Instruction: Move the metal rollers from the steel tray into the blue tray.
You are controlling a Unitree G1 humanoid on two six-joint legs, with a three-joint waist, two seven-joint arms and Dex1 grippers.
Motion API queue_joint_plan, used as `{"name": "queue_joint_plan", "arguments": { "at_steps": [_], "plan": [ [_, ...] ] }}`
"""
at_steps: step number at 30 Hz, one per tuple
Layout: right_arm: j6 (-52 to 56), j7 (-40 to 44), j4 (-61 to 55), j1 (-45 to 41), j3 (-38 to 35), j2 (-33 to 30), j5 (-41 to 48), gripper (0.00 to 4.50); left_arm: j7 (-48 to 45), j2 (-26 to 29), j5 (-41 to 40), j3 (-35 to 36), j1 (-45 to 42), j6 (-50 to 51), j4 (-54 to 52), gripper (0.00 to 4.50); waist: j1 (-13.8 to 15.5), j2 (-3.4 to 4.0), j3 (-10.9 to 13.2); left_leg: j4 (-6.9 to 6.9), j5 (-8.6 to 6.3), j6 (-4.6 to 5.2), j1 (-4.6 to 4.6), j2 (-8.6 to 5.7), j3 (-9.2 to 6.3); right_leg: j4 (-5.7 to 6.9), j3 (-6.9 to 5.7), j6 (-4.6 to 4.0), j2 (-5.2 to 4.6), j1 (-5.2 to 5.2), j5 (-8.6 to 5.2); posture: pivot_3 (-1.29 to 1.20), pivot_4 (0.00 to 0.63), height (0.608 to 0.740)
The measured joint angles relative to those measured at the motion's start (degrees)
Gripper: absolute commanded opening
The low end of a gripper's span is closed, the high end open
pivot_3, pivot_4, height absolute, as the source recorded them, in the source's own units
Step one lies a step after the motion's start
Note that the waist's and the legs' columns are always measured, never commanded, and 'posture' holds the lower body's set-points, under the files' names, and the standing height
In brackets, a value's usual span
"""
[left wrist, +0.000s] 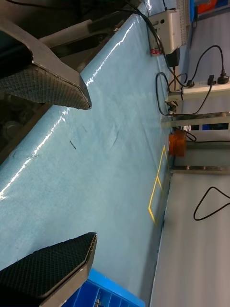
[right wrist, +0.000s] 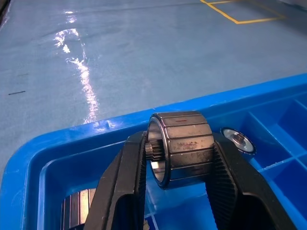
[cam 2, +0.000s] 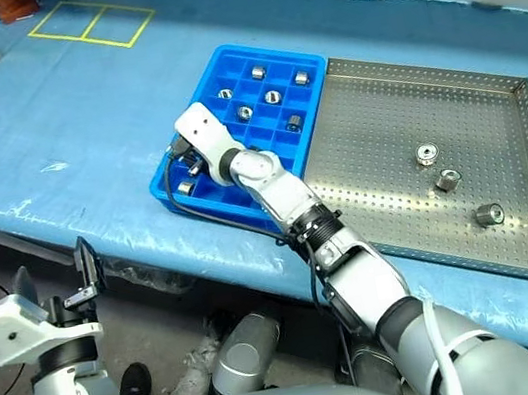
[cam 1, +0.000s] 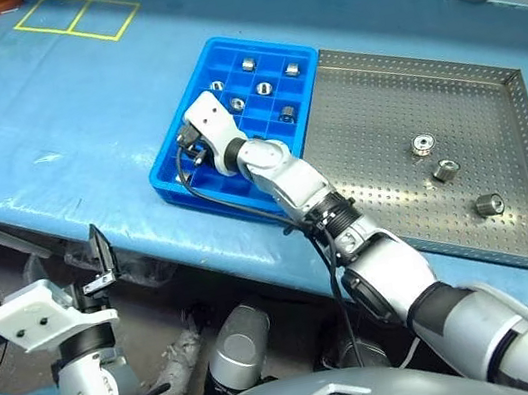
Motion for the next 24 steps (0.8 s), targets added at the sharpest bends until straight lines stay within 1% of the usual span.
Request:
{"name": "queue_joint_plan", "arguments": {
  "at_steps": [12, 14, 16, 22, 24],
  "plan": [
    [1.2, -0.1, 0.1, 2.2, -1.0, -2.1, -2.3, 1.35, -0.1, 0.0, 0.0, 0.0, -0.9, 0.6, 0.1, 4.48, -0.5, 0.01, 0.0, 0.04, 0.0, -0.08, 0.05, 0.22, 0.06, 0.01, -0.01, -0.18, 0.2, 0.01, 0.11, 0.47, 0.15, 0.74],
    [1.3, 0.1, 0.1, 2.6, -1.0, -2.0, -2.4, 2.06, -0.1, 0.0, 0.0, -0.1, -1.1, 0.7, 0.1, 4.5, -0.7, 0.01, 0.0, 0.04, 0.01, -0.09, 0.05, 0.23, 0.06, 0.01, -0.01, -0.19, 0.21, 0.01, 0.12, 0.47, 0.15, 0.74],
    [1.3, 0.1, 0.0, 3.0, -1.2, -1.6, -2.5, 2.55, -0.1, 0.0, 0.0, -0.1, -1.3, 1.2, 0.2, 4.5, -1.1, 0.02, 0.0, 0.04, 0.01, -0.09, 0.06, 0.23, 0.07, 0.02, 0.01, -0.2, 0.21, 0.01, 0.13, 0.47, 0.15, 0.74],
    [3.9, 1.2, -4.0, 4.6, -2.3, -0.3, -1.0, 4.48, -0.5, 0.1, 0.0, -0.2, -1.8, 1.5, 0.2, 4.5, -2.2, 0.02, 0.0, 0.04, 0.01, -0.09, 0.07, 0.26, 0.09, 0.04, 0.0, -0.24, 0.24, 0.02, 0.15, 0.44, 0.15, 0.74],
    [5.5, 1.2, -6.8, 4.8, -3.6, 0.3, 0.4, 4.48, -0.7, 0.1, 0.0, -0.2, -2.2, 1.8, 0.2, 4.5, -2.5, 0.02, 0.0, 0.08, 0.01, -0.09, 0.07, 0.28, 0.08, 0.05, 0.0, -0.25, 0.25, 0.02, 0.16, 0.42, 0.15, 0.74]
  ]
}}
